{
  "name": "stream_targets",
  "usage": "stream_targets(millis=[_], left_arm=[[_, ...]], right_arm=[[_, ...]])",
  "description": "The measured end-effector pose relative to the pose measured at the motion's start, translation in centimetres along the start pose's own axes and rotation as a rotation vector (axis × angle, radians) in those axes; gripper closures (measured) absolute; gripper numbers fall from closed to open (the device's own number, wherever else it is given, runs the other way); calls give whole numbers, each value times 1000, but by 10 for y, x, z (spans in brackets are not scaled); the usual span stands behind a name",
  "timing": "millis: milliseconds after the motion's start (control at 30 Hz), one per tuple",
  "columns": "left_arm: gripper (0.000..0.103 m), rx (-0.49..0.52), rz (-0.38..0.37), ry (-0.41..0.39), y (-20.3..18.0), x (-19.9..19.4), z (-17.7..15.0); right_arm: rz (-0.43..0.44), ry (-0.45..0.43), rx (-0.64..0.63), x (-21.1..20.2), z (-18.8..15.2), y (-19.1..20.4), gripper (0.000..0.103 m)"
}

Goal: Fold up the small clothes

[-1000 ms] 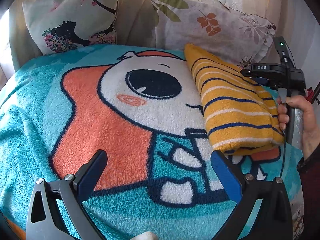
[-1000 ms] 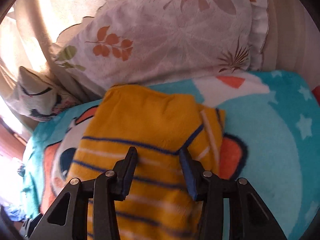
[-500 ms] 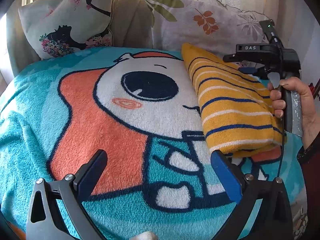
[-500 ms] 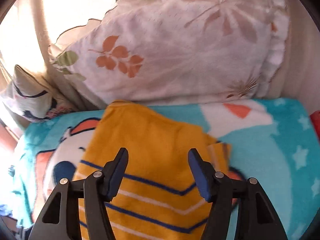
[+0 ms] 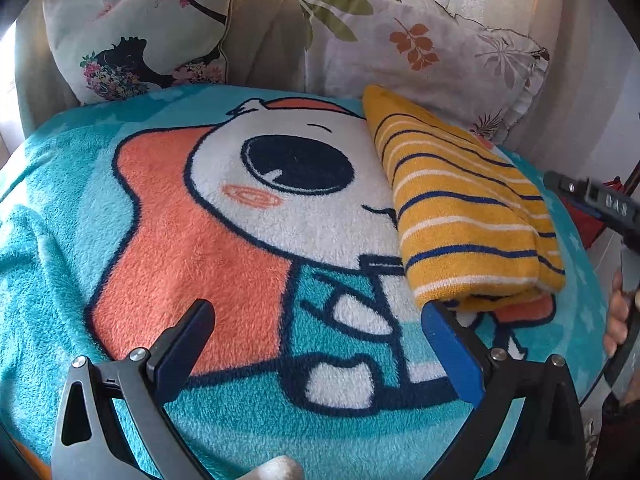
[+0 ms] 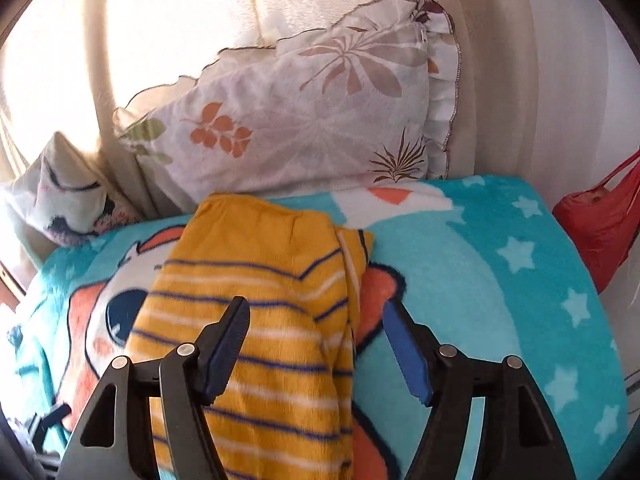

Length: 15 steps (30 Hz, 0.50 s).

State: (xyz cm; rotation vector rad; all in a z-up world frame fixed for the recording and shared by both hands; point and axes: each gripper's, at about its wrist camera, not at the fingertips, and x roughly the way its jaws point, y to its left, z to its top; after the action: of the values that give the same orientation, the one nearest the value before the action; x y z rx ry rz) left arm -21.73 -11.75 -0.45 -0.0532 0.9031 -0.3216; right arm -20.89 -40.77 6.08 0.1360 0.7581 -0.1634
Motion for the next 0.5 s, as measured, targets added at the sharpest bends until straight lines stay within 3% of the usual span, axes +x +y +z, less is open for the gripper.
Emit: stream_targets(millis=[133,200,300,500], left_arm=[[0,2,36,-35,-5,-10,-3],[0,-5,64,-55,-4,-16,-3],[0,-24,87,-84,-2,-25,-4],[0,-22,88,-77,-3,-26,-7]], right_arm=[[-78,-23,-119,-21,-49,27,28],[-59,-25,-111,-24,-65,34,27],[-1,-18,-97,-25,-72,44,28],[-35,-46,-148,-33,-82,62,24]])
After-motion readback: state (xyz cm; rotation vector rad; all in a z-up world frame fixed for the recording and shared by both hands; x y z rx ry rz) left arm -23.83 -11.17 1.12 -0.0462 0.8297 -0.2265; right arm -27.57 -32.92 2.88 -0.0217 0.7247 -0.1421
